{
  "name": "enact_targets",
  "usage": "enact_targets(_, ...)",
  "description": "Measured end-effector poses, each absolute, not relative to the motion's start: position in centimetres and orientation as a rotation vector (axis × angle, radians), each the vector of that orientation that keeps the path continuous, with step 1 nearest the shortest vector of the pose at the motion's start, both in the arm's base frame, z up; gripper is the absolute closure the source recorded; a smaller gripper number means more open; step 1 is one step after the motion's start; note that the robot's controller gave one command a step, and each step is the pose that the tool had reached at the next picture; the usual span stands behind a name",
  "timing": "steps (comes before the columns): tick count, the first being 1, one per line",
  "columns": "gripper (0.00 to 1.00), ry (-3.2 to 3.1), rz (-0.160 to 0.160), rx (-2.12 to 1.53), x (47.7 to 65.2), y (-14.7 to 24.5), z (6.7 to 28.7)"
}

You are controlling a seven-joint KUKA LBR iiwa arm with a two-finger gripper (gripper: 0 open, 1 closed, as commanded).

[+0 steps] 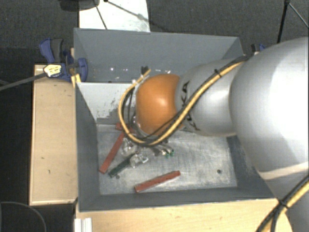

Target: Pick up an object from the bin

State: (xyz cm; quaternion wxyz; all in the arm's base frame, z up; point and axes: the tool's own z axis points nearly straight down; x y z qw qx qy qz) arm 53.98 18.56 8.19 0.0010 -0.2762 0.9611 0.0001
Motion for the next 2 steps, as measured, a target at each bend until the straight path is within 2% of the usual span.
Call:
enact_targets(1, 1.00, 3.017, 0.001, -0.868, 54.0, 18.6, 8.2)
enact_targets(2, 1.00, 3.017, 0.001, -0.860, 53.5, 20.1, 22.7)
